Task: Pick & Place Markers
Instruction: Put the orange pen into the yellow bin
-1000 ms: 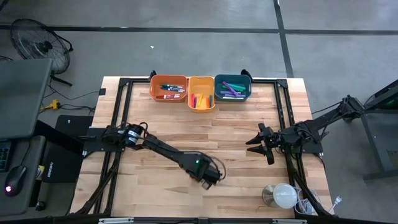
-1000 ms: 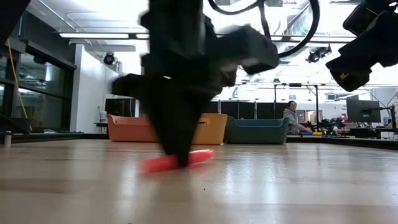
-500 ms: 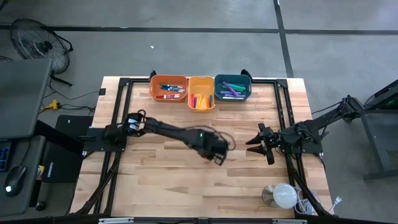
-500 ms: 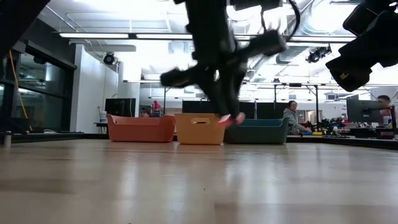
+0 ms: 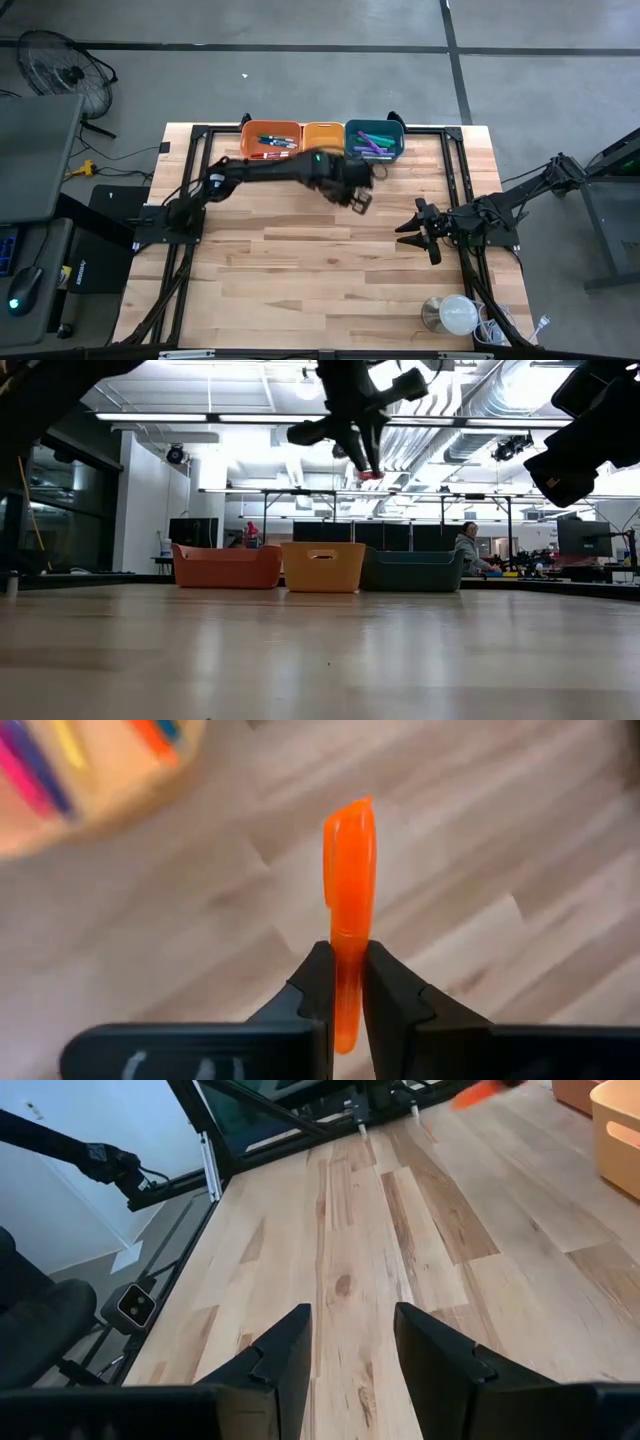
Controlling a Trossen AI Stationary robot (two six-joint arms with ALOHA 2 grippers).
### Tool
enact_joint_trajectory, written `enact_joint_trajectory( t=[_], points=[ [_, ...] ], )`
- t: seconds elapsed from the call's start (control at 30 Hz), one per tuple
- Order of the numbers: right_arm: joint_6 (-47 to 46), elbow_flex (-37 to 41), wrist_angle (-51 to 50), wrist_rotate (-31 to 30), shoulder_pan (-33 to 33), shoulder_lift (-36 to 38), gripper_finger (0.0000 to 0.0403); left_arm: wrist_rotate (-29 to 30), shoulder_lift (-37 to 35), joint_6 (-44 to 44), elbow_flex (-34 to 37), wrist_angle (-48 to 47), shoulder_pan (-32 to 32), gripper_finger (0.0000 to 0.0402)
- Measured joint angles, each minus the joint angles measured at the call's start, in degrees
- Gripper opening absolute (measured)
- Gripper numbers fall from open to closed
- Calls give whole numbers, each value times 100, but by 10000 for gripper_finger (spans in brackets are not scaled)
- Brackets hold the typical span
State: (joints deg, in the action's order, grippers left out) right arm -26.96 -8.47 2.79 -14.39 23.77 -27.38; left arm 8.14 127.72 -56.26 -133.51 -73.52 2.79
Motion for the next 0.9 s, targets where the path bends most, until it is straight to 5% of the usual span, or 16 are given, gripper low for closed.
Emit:
enact_joint_trajectory(
  t=[0.57, 0.9],
  points=[
    [0, 0, 2, 0, 1, 2, 134, -260, 166, 1277, -106, -183, 1863, 23],
    [0, 0, 0, 2, 1, 0, 134, -3, 514, 1258, -73, -82, 2239, 23]
  ],
)
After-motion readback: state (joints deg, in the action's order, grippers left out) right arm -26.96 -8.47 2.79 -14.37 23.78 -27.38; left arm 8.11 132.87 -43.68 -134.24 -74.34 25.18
